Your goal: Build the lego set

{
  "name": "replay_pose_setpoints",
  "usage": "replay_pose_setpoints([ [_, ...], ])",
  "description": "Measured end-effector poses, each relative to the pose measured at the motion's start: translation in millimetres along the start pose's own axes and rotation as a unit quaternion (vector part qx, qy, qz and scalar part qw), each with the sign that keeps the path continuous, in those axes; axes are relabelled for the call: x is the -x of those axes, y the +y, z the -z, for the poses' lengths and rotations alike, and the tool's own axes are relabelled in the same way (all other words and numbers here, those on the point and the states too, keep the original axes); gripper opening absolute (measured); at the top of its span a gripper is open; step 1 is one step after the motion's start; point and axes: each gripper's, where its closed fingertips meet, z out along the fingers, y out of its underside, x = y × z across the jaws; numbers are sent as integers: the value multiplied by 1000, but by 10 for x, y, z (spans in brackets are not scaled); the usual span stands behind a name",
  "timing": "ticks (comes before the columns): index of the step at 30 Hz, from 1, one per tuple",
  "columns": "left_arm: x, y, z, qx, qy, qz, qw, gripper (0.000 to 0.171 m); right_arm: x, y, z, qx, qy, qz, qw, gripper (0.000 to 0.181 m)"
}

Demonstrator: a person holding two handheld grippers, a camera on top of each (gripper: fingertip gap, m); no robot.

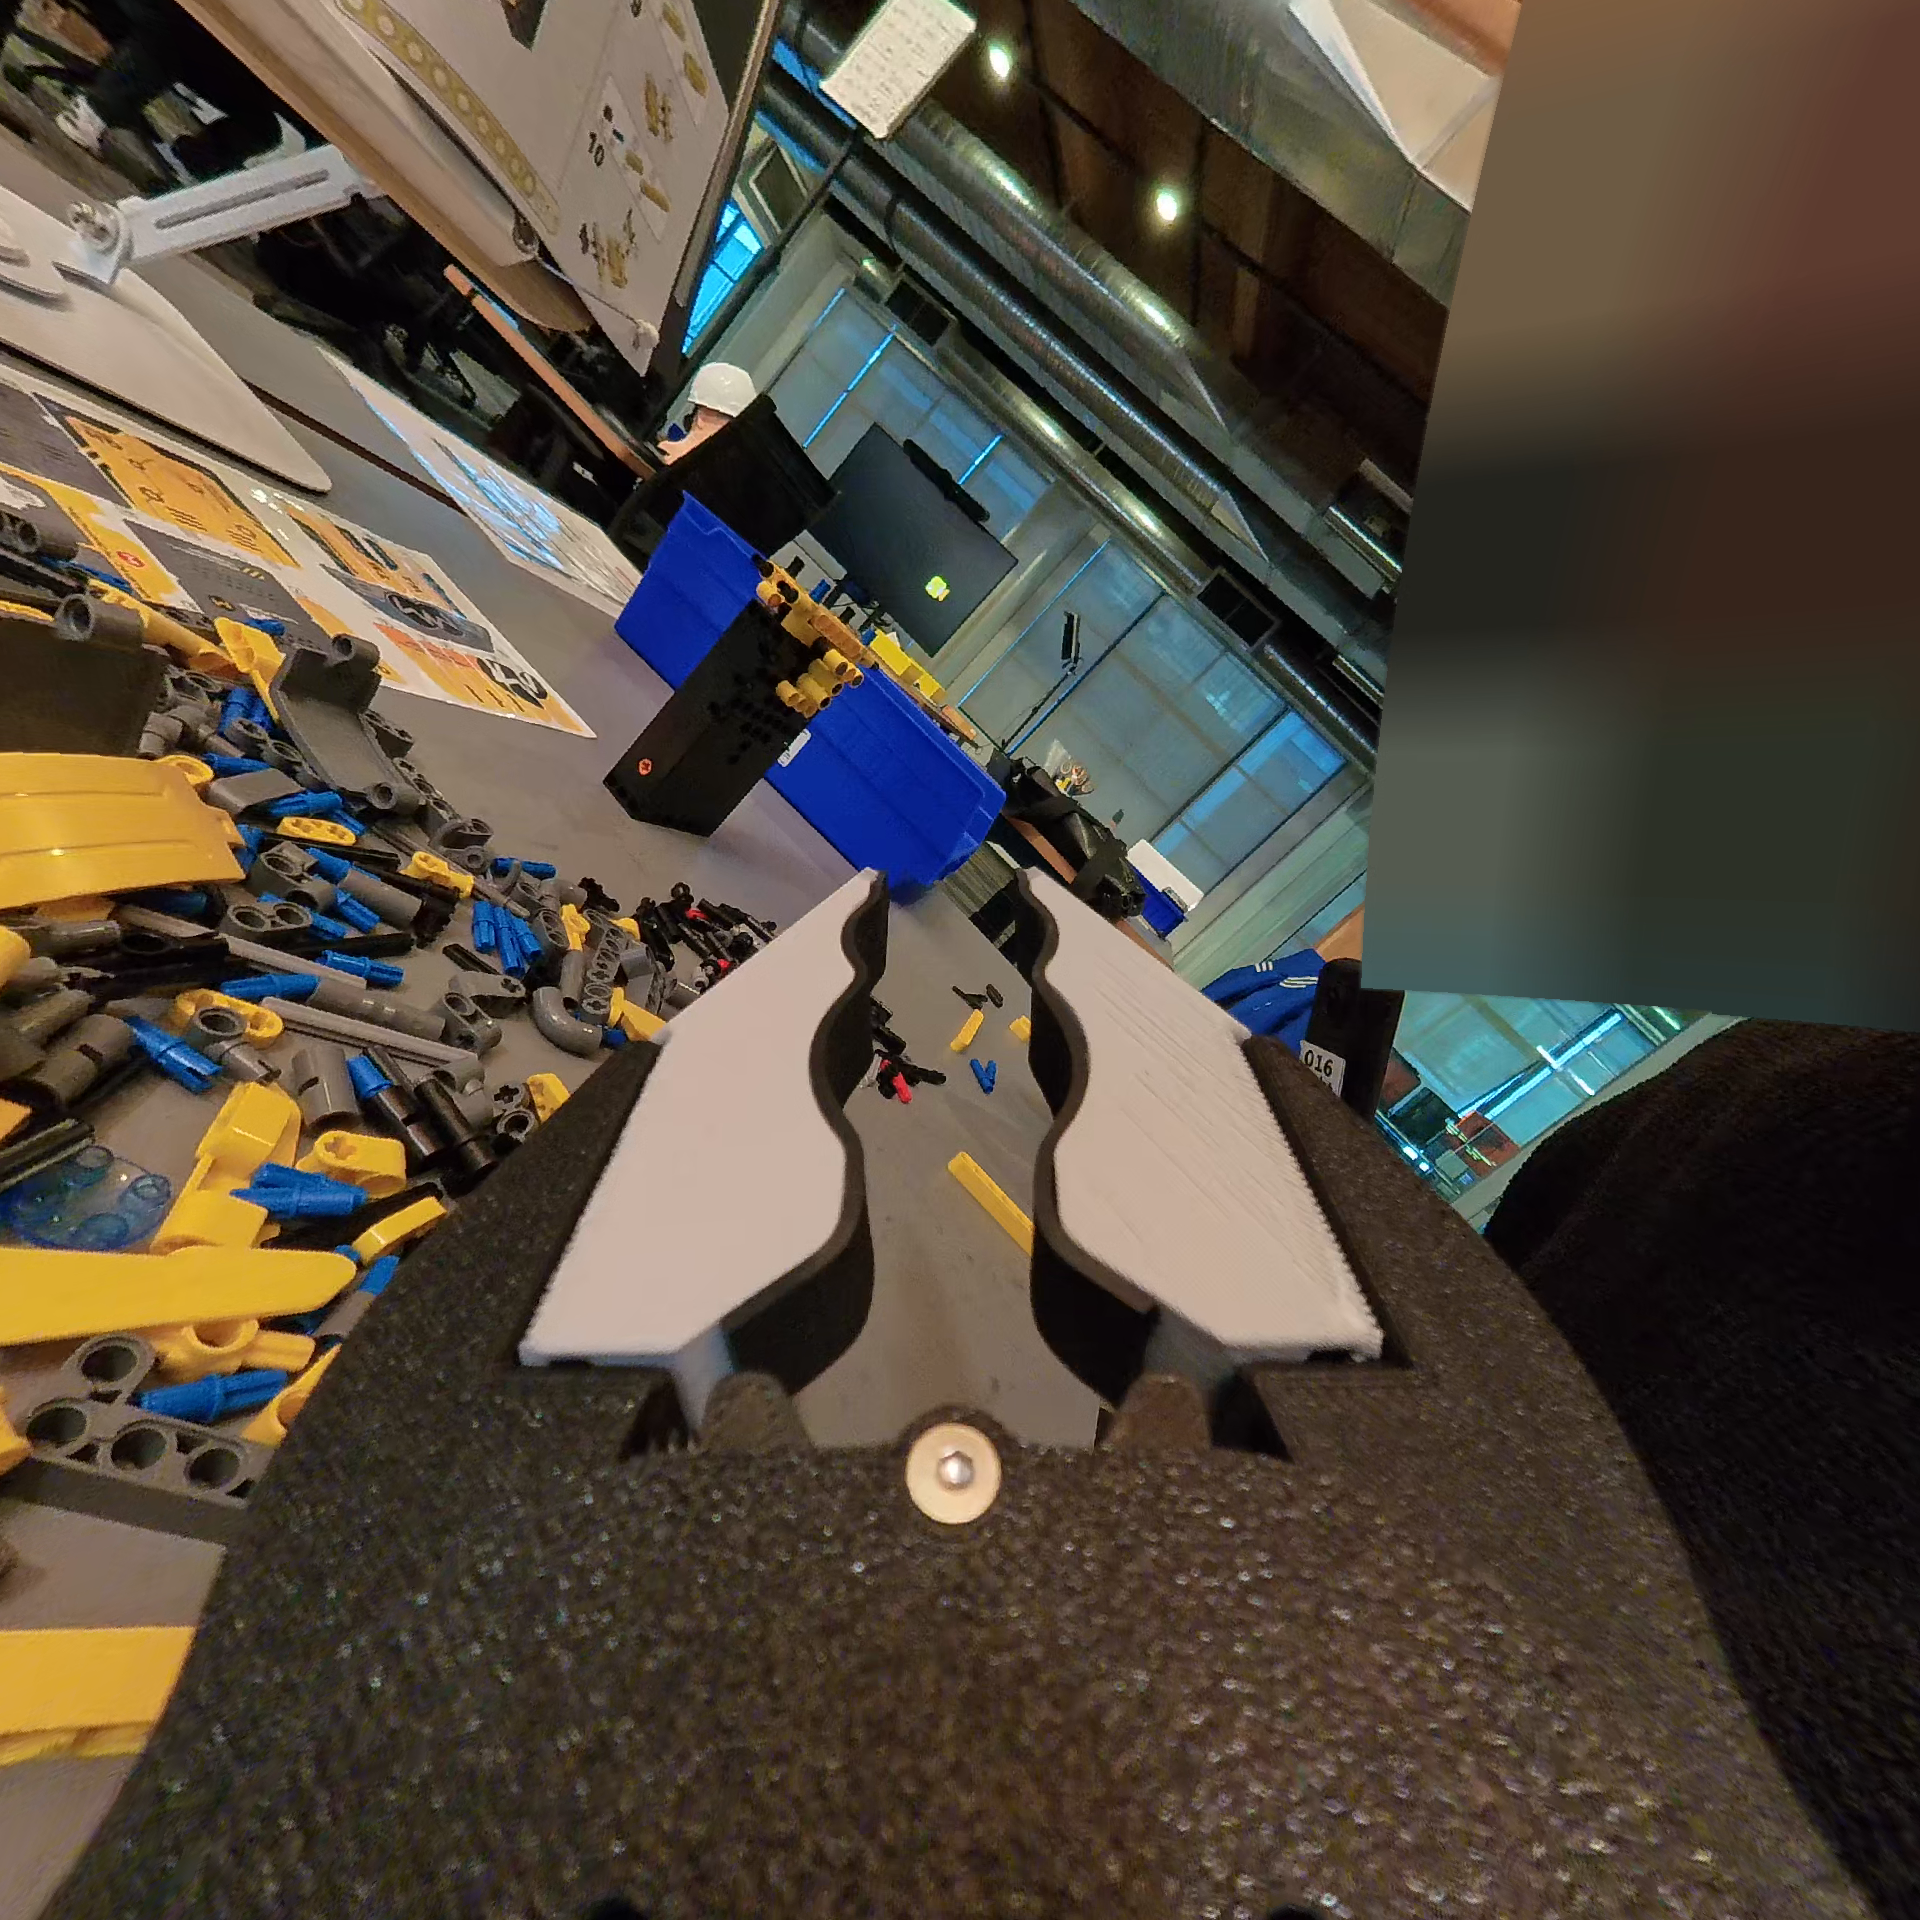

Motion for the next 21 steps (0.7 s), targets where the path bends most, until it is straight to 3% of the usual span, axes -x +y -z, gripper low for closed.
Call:
replay_pose_setpoints([
  [16, -25, 71, -37, 19, -6, -23, 1000, 24, 84, 44, -25, 16, -11, 33, 999, 0],
  [21, -25, 101, -55, 26, -15, -39, 999, 24, 149, 1, 18, -6, -24, 52, 998, 0],
])
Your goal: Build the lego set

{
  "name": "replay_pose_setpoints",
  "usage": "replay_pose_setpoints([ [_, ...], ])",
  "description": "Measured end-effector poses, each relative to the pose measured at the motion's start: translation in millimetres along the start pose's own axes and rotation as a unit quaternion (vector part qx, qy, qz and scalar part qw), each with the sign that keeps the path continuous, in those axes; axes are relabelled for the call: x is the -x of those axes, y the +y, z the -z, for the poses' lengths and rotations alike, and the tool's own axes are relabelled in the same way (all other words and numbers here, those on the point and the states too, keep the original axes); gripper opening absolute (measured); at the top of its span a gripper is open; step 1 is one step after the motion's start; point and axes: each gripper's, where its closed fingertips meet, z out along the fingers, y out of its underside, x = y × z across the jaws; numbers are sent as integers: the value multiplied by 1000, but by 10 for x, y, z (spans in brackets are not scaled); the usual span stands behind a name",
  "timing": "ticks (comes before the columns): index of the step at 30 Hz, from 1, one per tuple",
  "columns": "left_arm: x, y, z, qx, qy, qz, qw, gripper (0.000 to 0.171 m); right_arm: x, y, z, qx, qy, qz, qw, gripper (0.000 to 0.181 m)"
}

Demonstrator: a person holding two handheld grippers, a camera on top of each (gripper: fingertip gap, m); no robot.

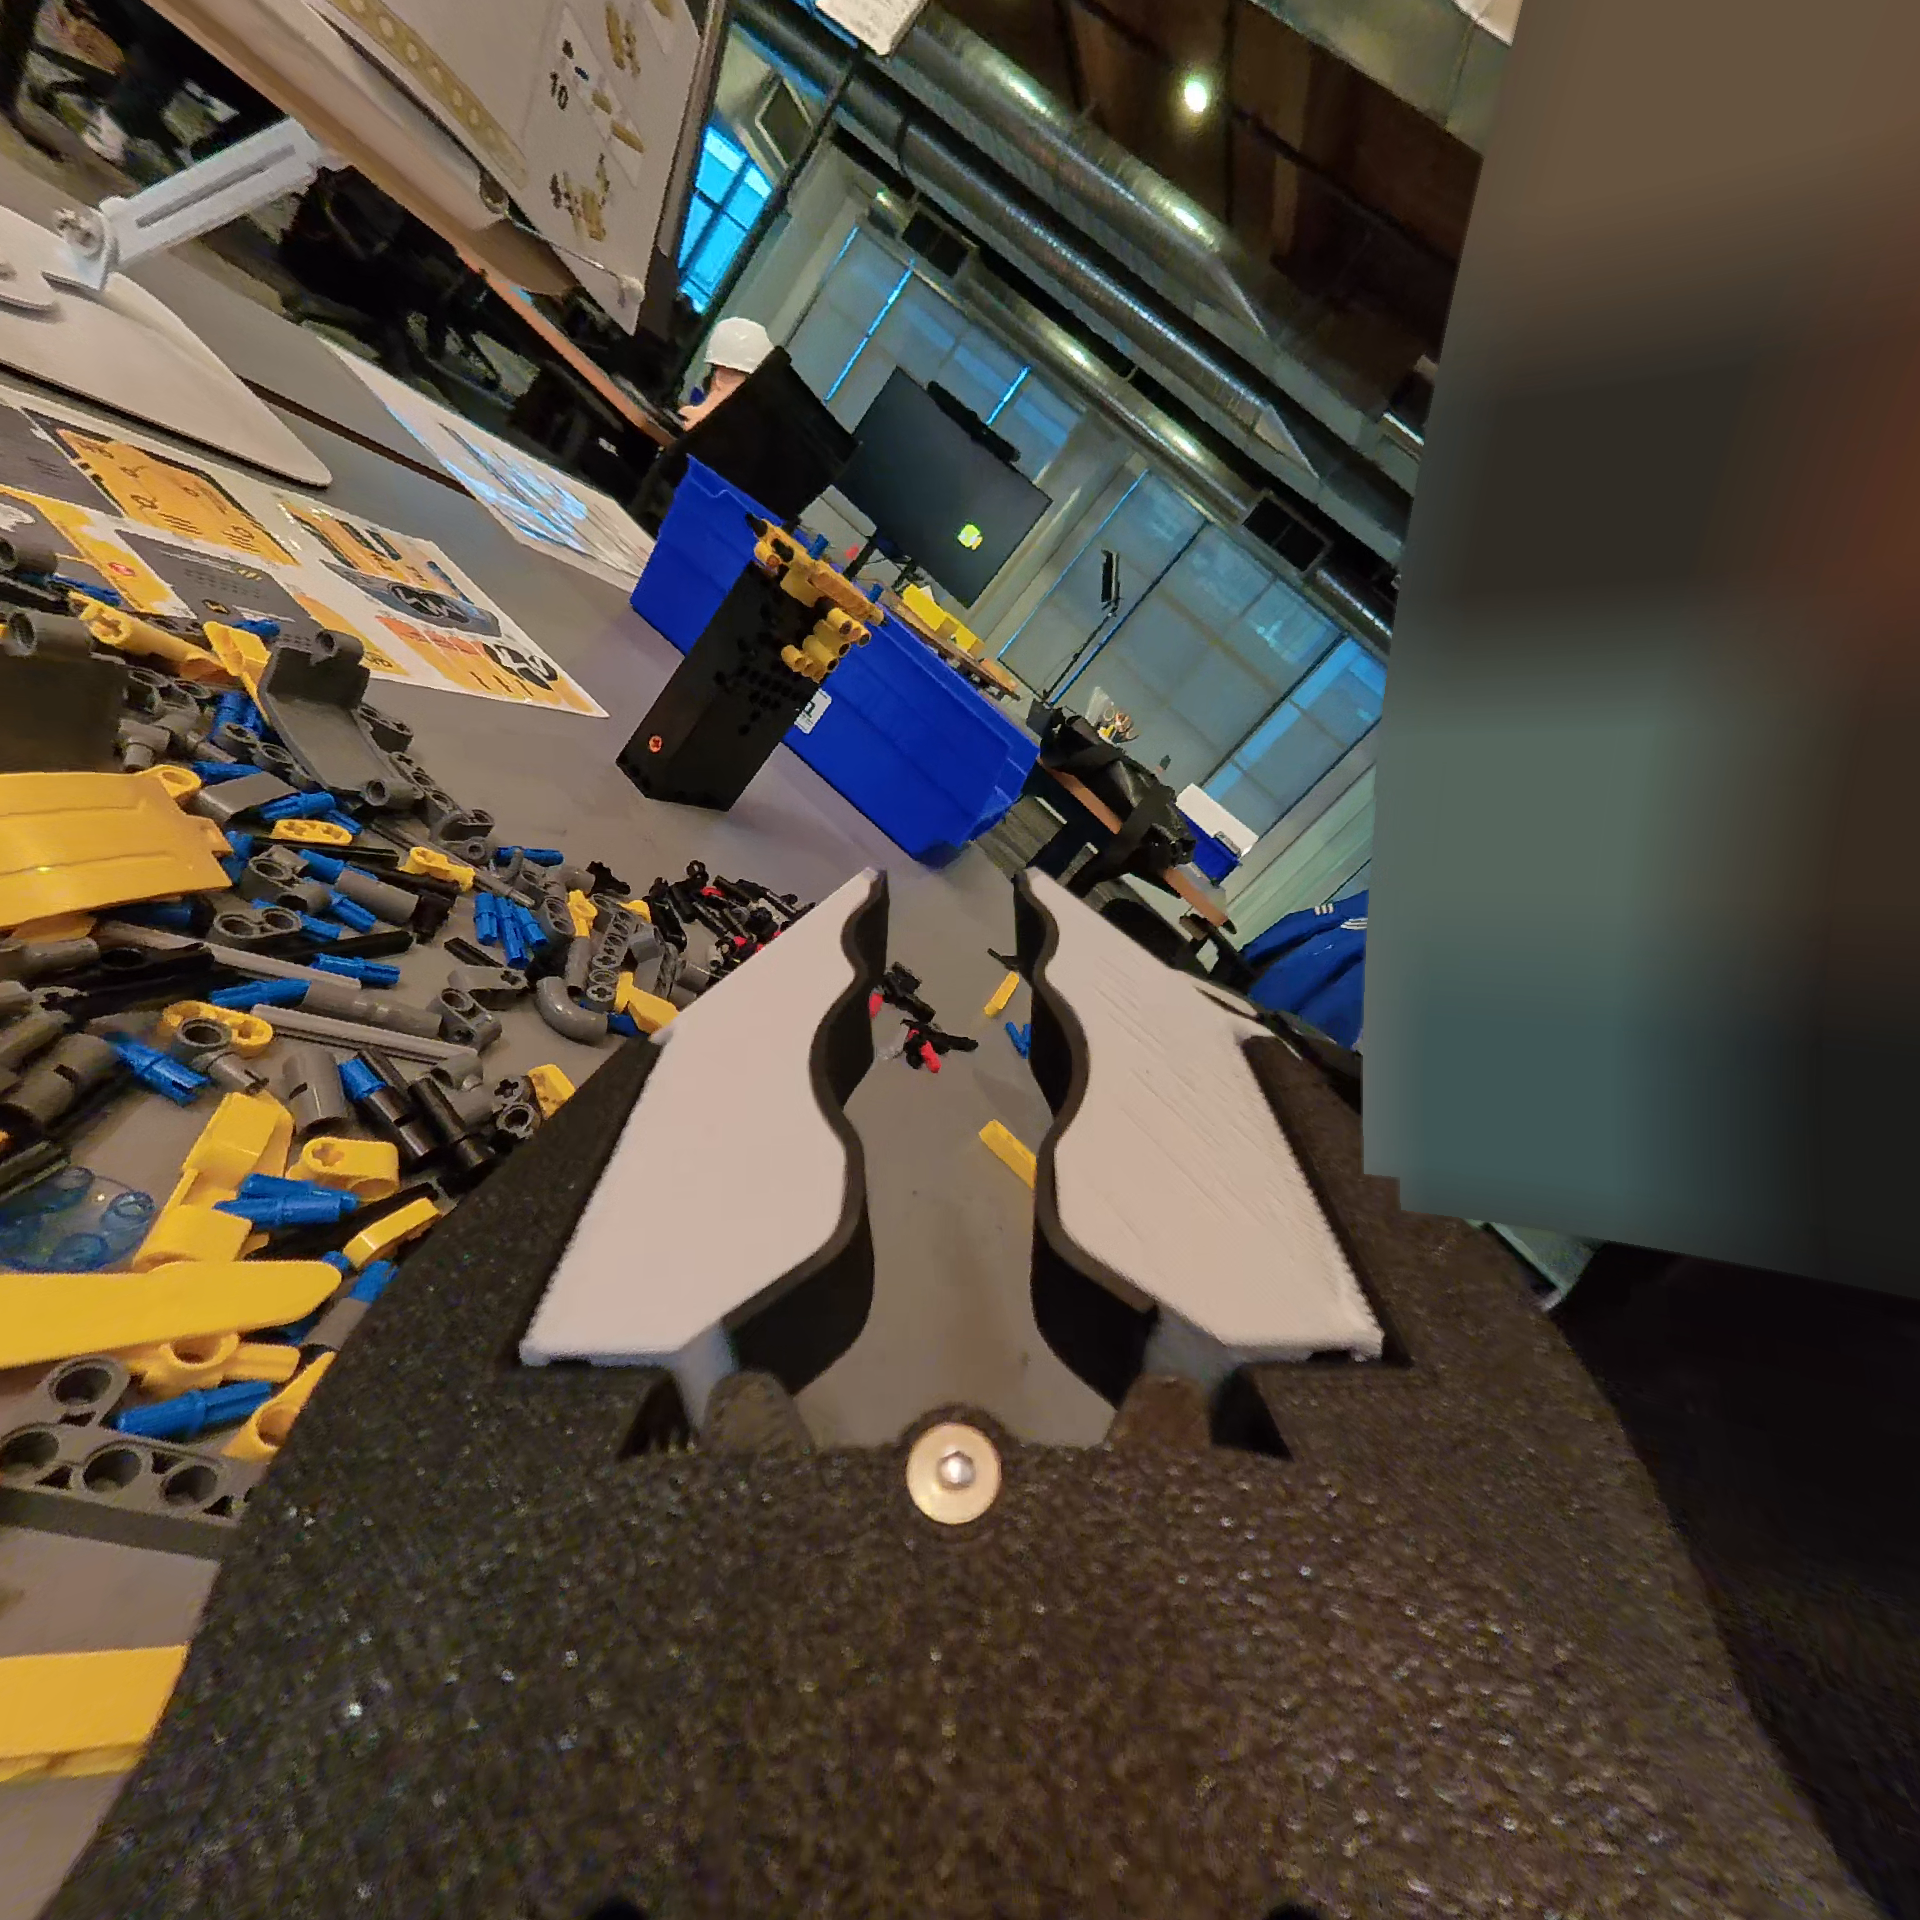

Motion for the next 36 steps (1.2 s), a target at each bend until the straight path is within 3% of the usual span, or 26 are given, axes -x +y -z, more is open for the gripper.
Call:
replay_pose_setpoints([
  [7, -13, 40, -33, 13, -7, -16, 1000, 24, 155, 1, 23, 2, -44, 40, 998, 4],
  [11, -18, 26, -20, 7, -6, -17, 1000, 24, -288, -133, 166, -2, 6, 31, 999, 20],
  [16, -23, 8, -3, 0, -7, -20, 1000, 24, -572, 221, 231, 123, -10, -41, 992, 26],
  [22, -25, 8, -3, -1, -8, -21, 1000, 24, -625, 609, 184, 229, 21, 66, 971, 30],
  [30, -27, 5, 1, -2, -8, -21, 1000, 24, -429, 653, 203, 264, -163, 81, 947, 38],
  [36, -19, 2, 4, -3, -11, -20, 1000, 24, -374, 672, 291, 299, -198, 89, 929, 36],
])
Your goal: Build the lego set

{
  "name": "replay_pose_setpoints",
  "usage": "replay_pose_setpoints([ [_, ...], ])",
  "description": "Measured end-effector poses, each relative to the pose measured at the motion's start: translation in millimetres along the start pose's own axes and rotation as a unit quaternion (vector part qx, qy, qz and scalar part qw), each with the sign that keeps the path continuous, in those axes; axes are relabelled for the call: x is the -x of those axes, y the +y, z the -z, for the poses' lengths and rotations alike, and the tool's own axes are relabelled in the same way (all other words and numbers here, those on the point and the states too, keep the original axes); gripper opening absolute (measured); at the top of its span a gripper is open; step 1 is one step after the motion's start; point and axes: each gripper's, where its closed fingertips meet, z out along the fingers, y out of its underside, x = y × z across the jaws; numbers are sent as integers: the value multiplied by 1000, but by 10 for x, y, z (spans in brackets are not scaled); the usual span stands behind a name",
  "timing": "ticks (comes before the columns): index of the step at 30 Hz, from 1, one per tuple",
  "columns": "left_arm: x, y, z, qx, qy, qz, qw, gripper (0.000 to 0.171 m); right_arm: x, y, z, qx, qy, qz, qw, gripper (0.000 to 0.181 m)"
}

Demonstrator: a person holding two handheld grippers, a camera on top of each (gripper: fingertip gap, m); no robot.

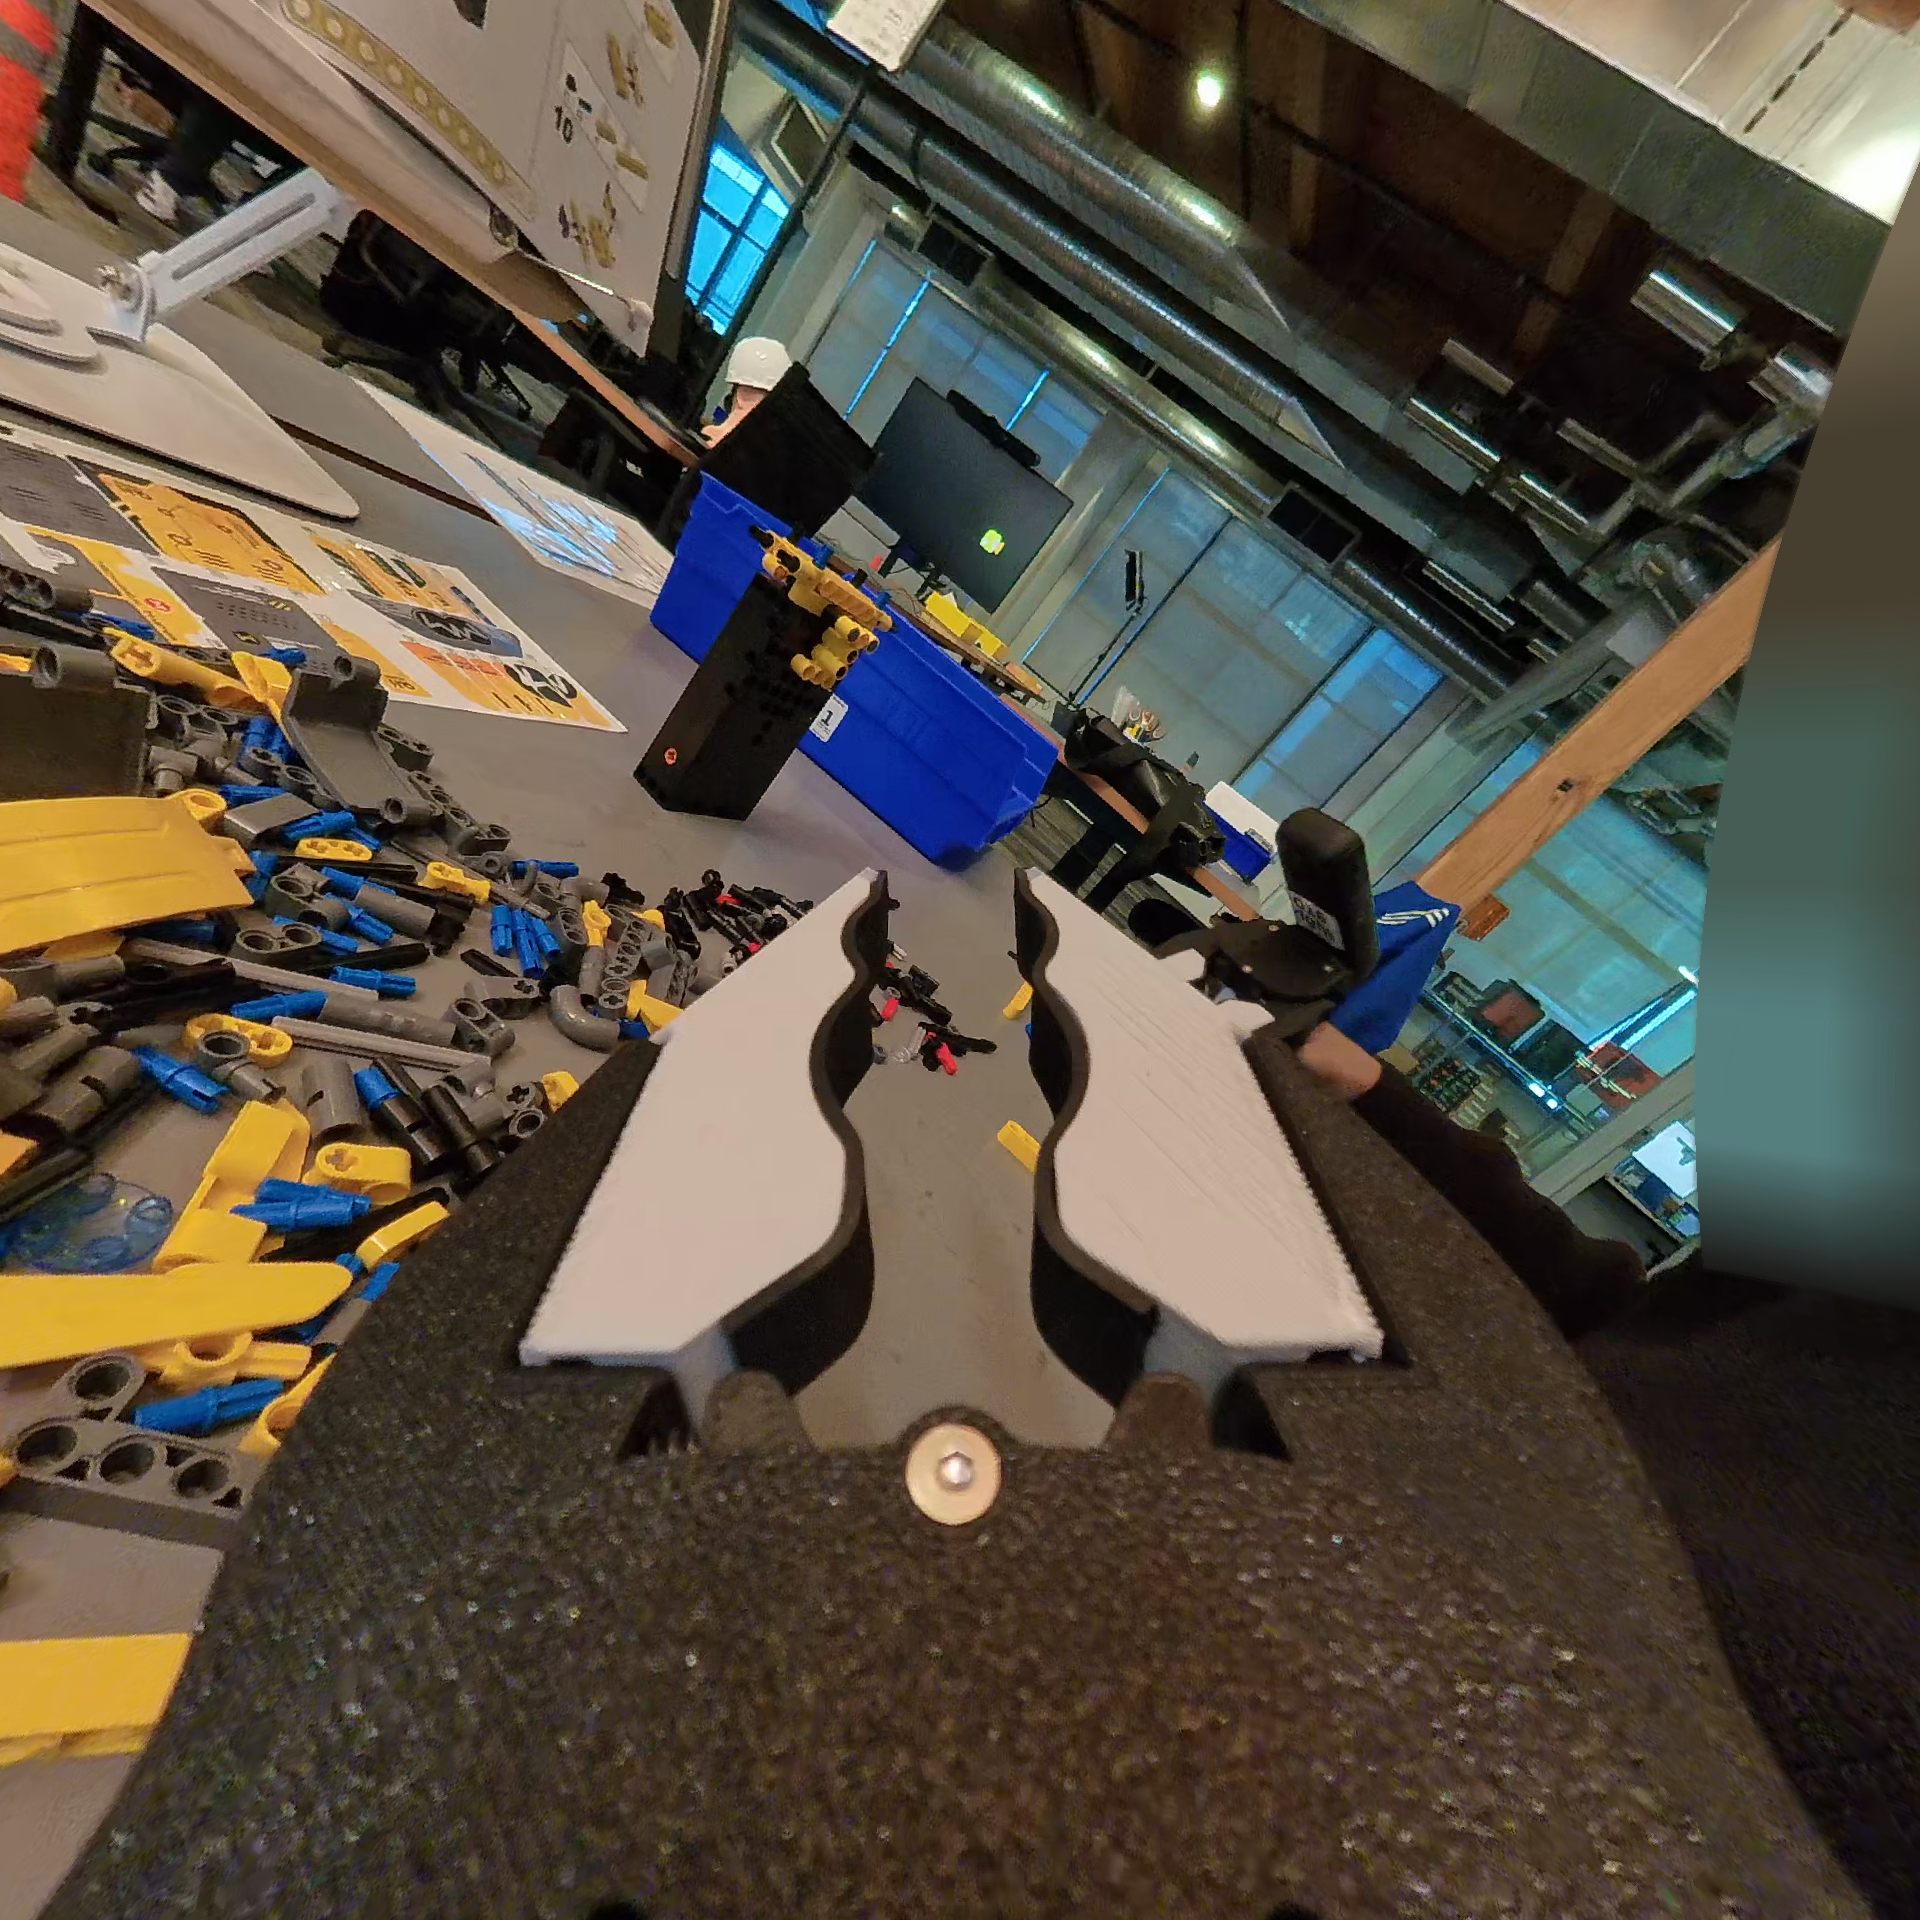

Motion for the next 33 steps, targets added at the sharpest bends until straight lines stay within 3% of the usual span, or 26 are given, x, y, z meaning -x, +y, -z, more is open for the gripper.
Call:
replay_pose_setpoints([
  [4, 5, -2, 0, 0, -1, 2, 1000, 24, 59, 14, 13, 5, -3, 13, 1000, 23],
  [8, 5, -3, 2, -1, -1, 1, 1000, 24, -20, -78, -10, -19, 28, 24, 999, 23],
  [13, 5, -6, 5, -2, 0, 2, 1000, 24, -23, -62, -85, 1, 27, 41, 999, 22],
  [16, 6, -10, 8, -3, -1, 2, 1000, 24, -54, -63, -86, 8, 36, 43, 998, 9],
  [24, 12, -8, 6, -2, -1, 4, 1000, 24, 97, -117, -111, -24, 2, 29, 999, 6],
  [28, 10, 0, -1, 1, 1, 6, 1000, 24, 251, -407, -133, -64, -18, 50, 997, 6],
  [33, 7, -7, 4, -1, 3, 7, 1000, 24, 528, -1048, -222, -144, -70, 105, 982, 6],
])
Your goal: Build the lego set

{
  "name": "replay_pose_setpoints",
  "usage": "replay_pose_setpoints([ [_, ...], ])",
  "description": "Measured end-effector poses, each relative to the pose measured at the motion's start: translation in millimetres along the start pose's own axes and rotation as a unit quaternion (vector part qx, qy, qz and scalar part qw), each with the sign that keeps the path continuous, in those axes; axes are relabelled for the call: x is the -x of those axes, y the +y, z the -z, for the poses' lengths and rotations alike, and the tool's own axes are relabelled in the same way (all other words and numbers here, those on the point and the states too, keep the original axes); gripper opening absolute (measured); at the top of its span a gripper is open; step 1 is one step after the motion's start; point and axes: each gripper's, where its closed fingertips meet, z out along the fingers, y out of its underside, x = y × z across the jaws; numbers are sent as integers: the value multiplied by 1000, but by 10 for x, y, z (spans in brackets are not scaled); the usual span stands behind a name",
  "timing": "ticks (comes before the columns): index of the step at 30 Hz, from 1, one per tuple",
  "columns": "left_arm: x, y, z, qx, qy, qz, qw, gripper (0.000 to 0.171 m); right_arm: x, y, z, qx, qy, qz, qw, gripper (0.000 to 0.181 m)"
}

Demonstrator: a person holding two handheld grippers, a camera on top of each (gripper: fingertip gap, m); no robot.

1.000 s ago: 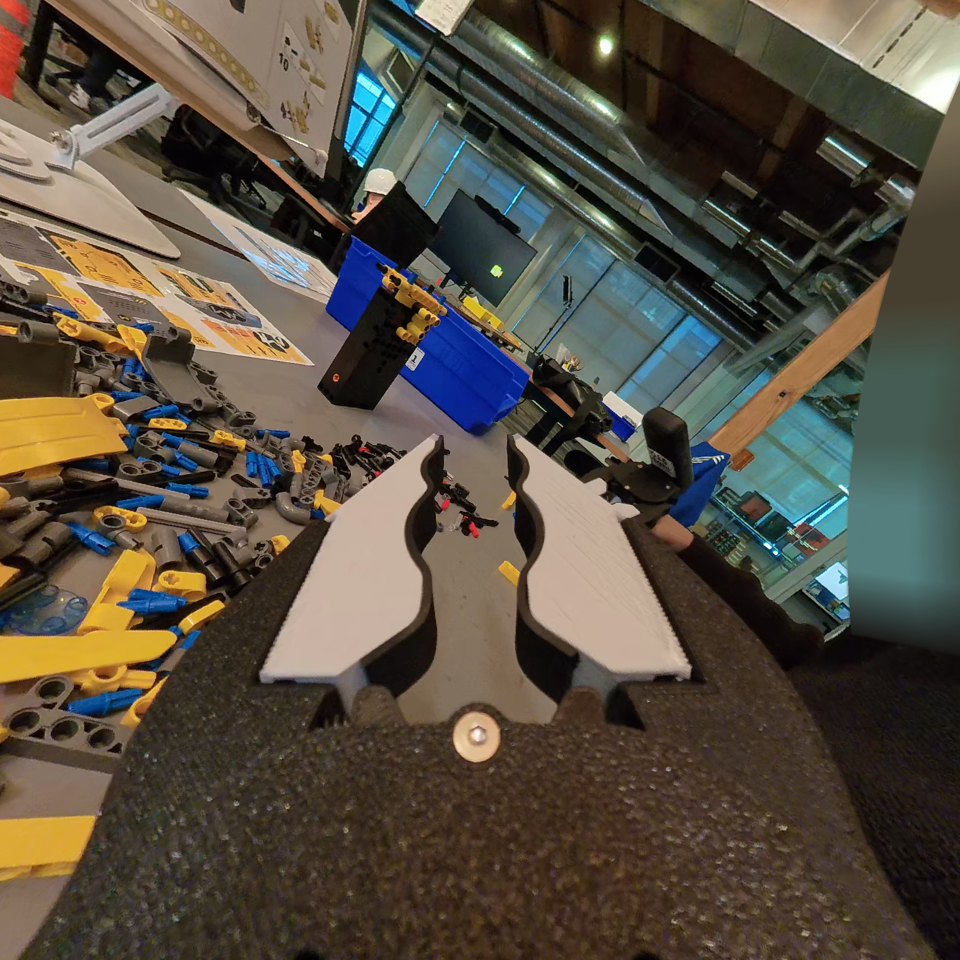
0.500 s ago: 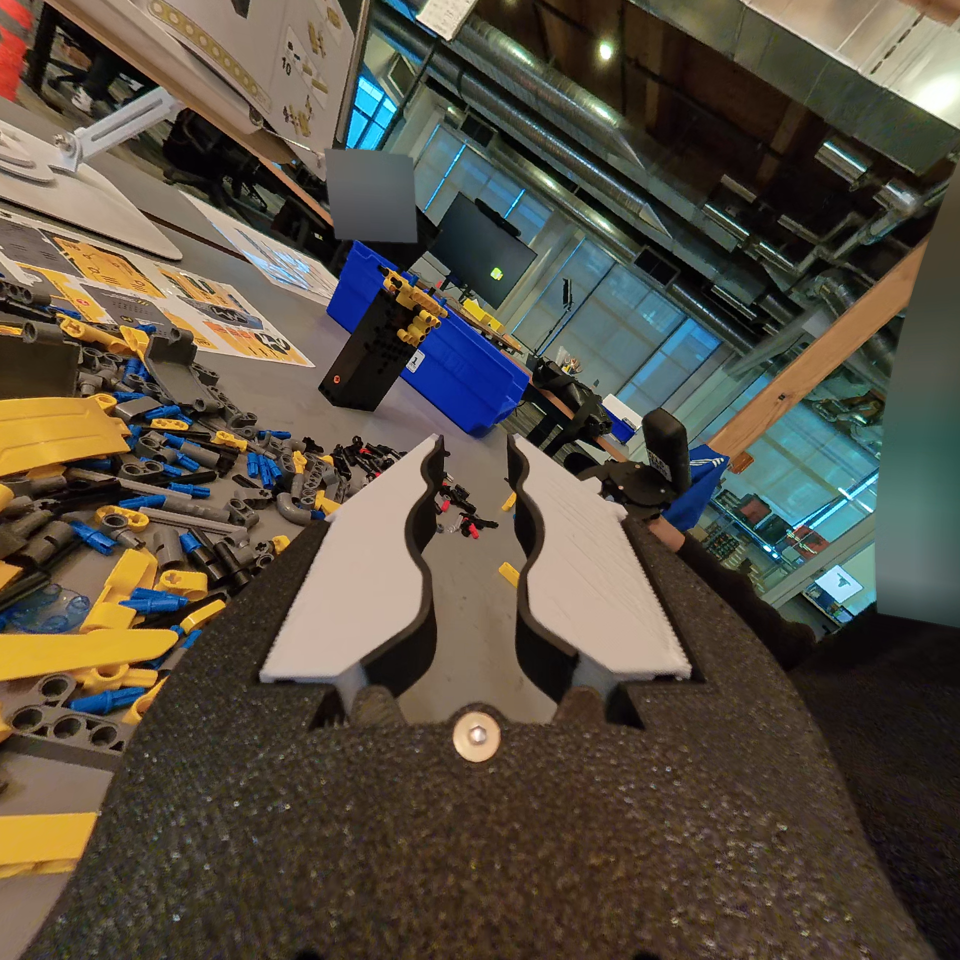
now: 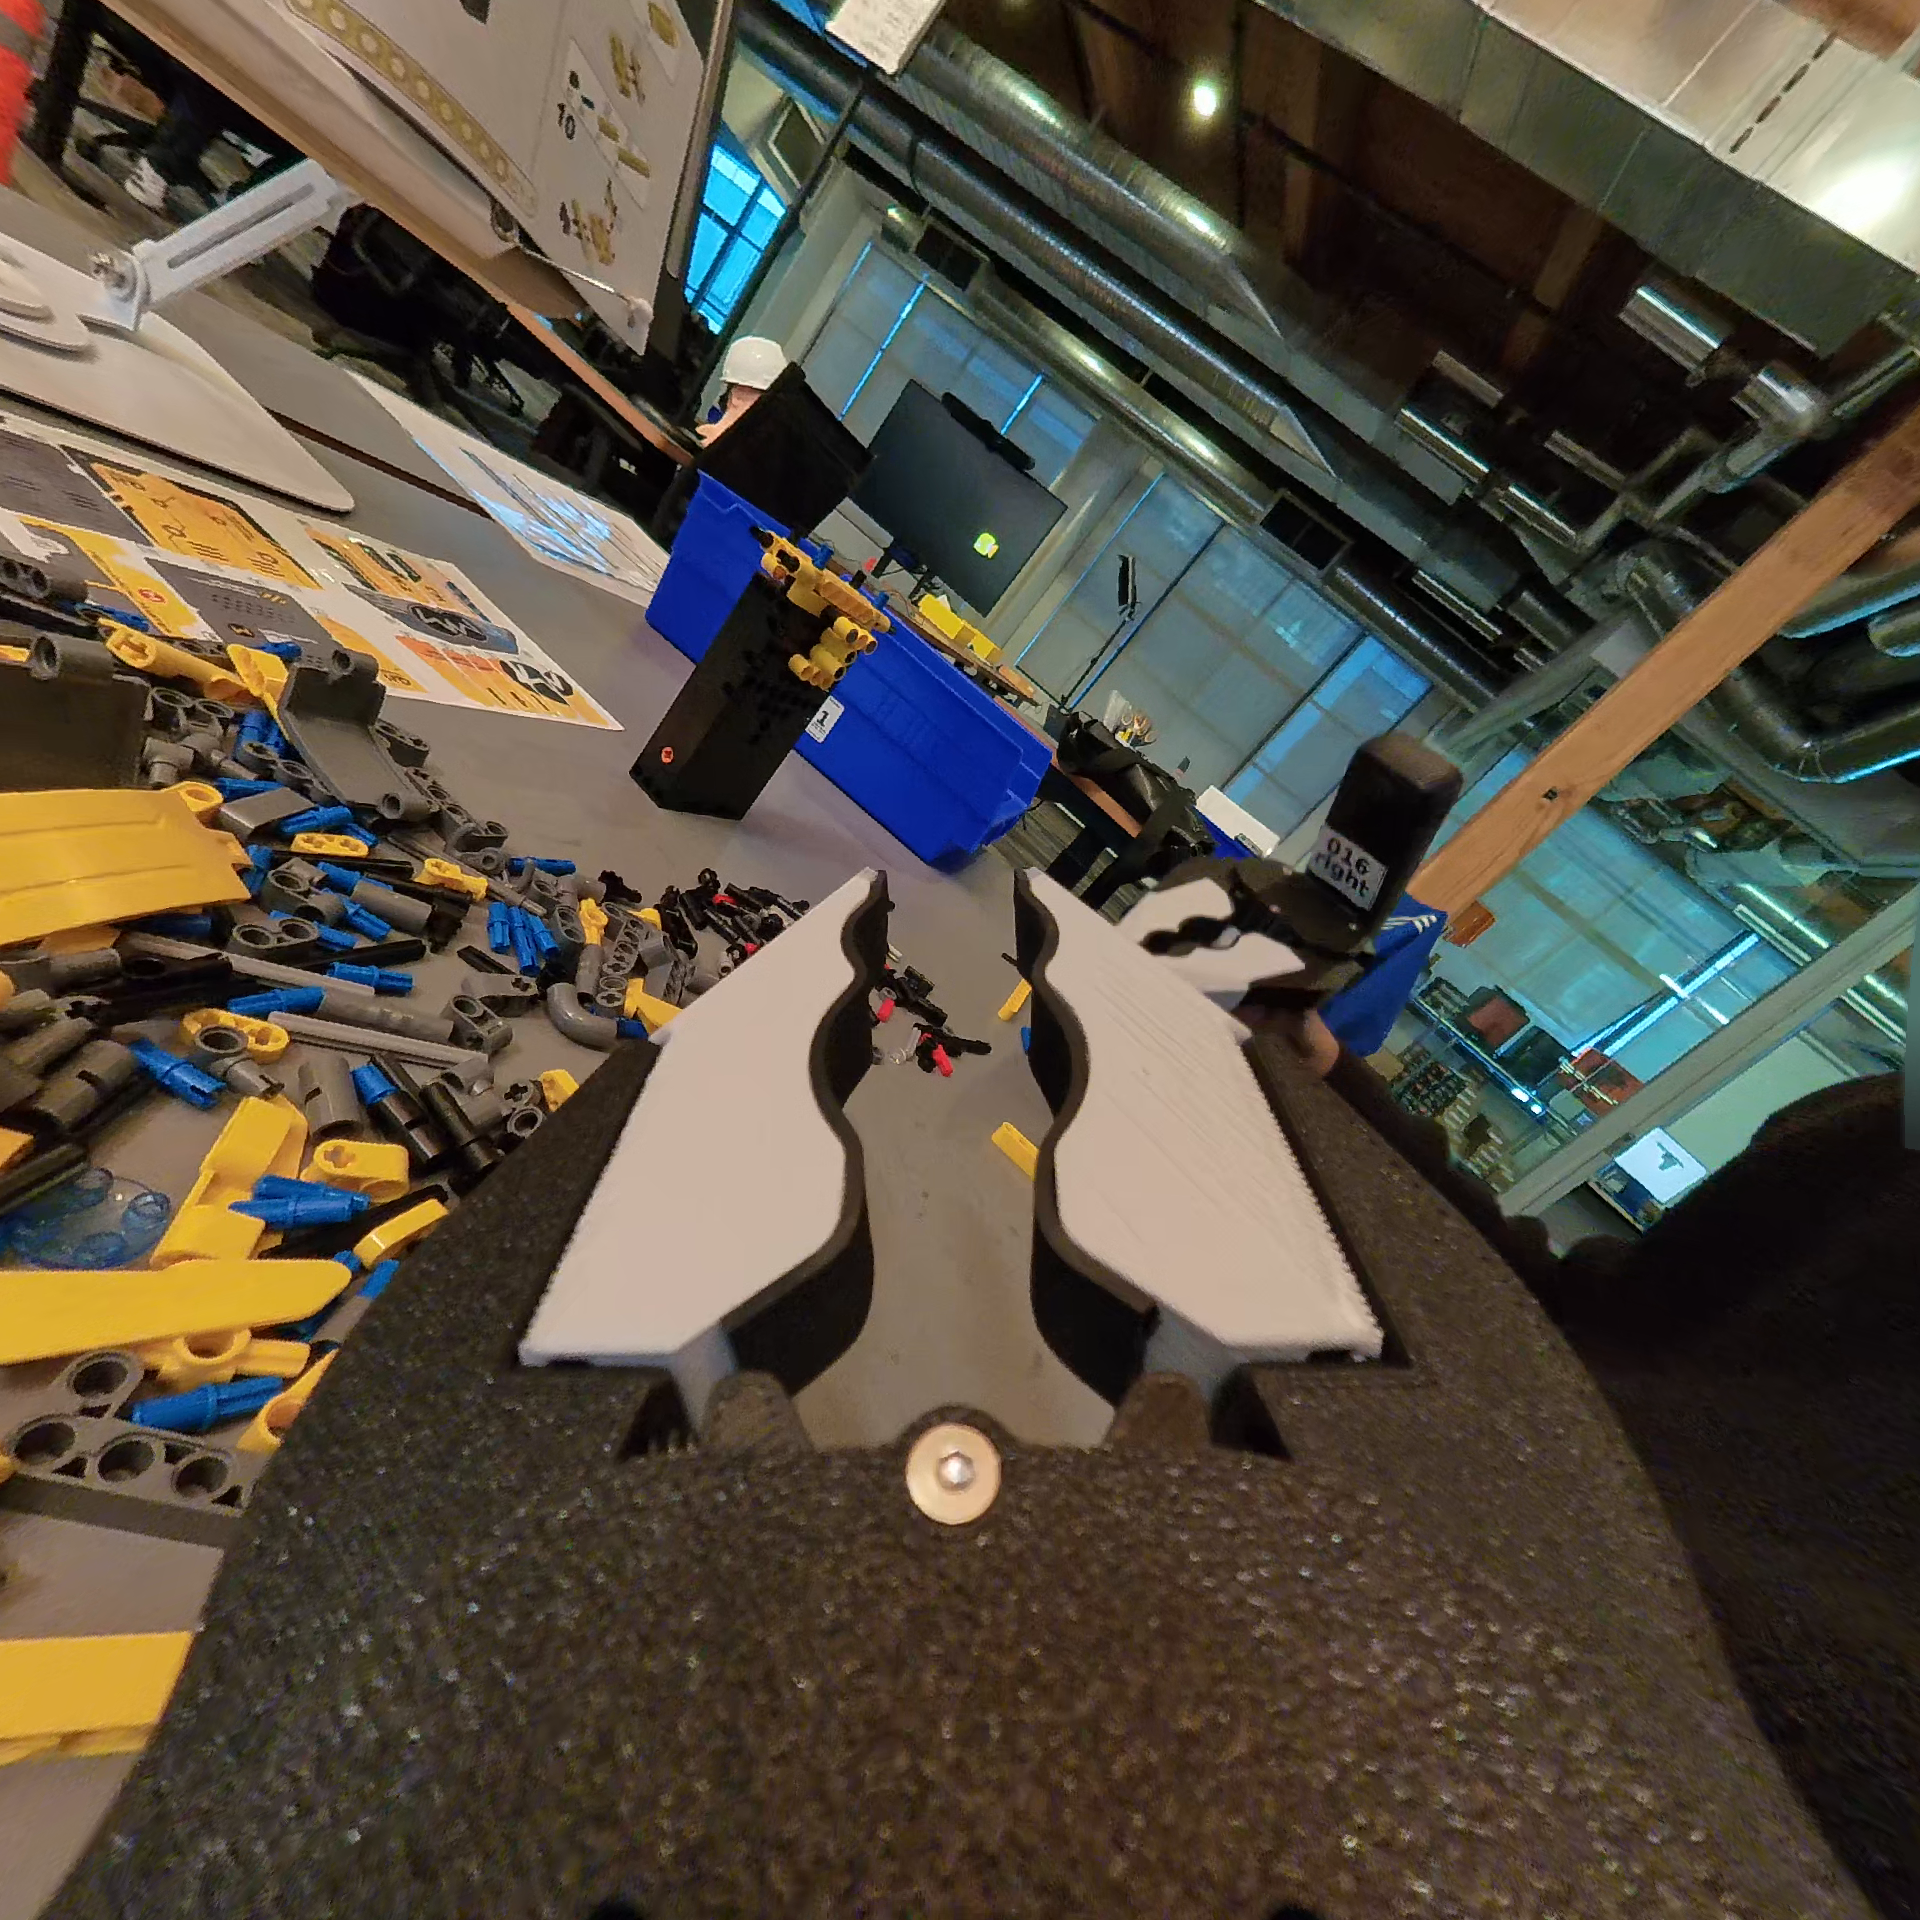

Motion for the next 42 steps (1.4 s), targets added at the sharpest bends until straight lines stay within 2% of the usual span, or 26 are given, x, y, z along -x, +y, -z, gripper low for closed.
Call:
replay_pose_setpoints([
  [7, 11, -2, 1, 0, 0, 5, 1000, 24, 164, -913, -767, -88, -86, 72, 990, 6],
  [11, 3, 3, -4, 2, -1, 0, 1000, 24, 302, -1203, -1131, -120, -127, 87, 981, 6],
  [15, 1, -5, 4, -1, 4, 5, 1000, 24, 358, -1135, -1194, -140, -191, 22, 971, 5],
  [20, 31, -36, 16, -7, 13, 32, 999, 24, 144, -1110, -1154, -158, -192, -49, 967, 5],
  [22, 74, -44, 22, -10, 4, 41, 999, 24, 165, -1142, -1168, -163, -208, -67, 962, 5],
  [28, 112, -16, 1, -3, -17, 29, 999, 24, 231, -998, -1314, -128, -215, -55, 967, 6],
  [34, 196, -114, 64, -34, -41, 30, 998, 24, 272, -1054, -1310, -140, -240, -67, 958, 5],
  [42, 200, -83, 44, -24, -37, 38, 998, 24, 225, -1054, -1318, -143, -236, -74, 958, 5],
])
